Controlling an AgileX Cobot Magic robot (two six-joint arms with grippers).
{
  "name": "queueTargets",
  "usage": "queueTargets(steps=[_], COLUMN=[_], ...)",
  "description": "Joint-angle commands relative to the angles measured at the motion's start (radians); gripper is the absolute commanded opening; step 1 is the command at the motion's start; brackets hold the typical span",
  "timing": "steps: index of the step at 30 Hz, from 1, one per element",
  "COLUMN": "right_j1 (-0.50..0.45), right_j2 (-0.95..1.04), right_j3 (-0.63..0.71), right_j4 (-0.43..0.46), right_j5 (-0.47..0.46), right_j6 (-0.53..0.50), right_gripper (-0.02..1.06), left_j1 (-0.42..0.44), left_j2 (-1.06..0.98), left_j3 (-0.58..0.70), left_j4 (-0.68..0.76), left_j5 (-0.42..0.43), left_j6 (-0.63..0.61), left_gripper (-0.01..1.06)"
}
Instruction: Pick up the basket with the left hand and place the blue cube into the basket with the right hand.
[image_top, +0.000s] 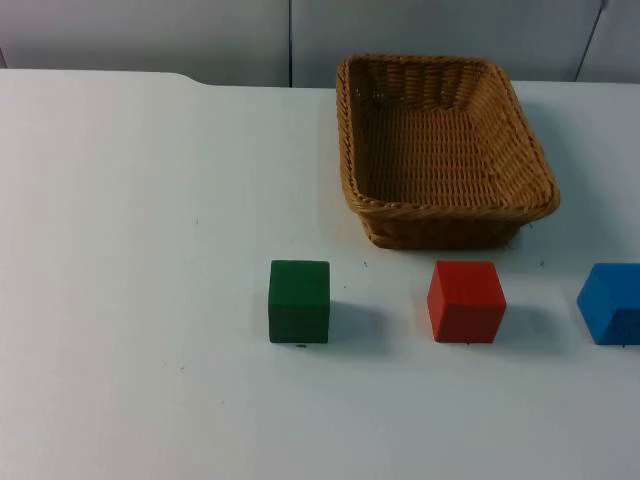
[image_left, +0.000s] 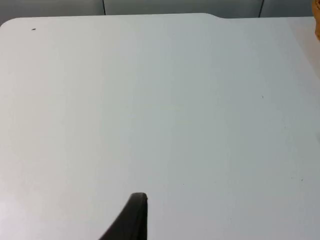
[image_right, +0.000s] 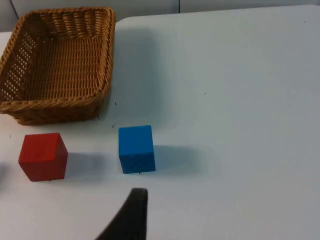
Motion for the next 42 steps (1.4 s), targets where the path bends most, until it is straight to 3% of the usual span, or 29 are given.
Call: queueTargets(steps=[1,9,27,33,42], right_j1=[-0.008,-0.008,-0.008,-0.008,-0.008], right_j2=[-0.004,0.084,0.535,0.651,0.878], right_j3=[-0.012,-0.075,-0.316,-0.369,-0.437], right_j4=[-0.002,0.006,0.008,0.01,0.083], right_j5=[-0.023,-0.024,-0.171,-0.194,-0.25], right_j6=[-0.002,-0.002,-0.025,-0.025,-0.066], right_gripper=[1.05,1.05,1.05,1.05,1.04], left_j1=[-0.007,-0.007,-0.007,-0.007,-0.007], left_j2=[-0.005,0.039,0.377,0.481,0.7], left_j3=[-0.007,-0.069,-0.163,-0.175,-0.262], left_j4=[-0.008,-0.016,-0.152,-0.188,-0.21], left_j5=[-0.019,-0.044,-0.341,-0.392,-0.471], left_j6=[-0.003,-0.003,-0.003,0.008,0.071], left_gripper=[1.05,1.05,1.05,1.05,1.05])
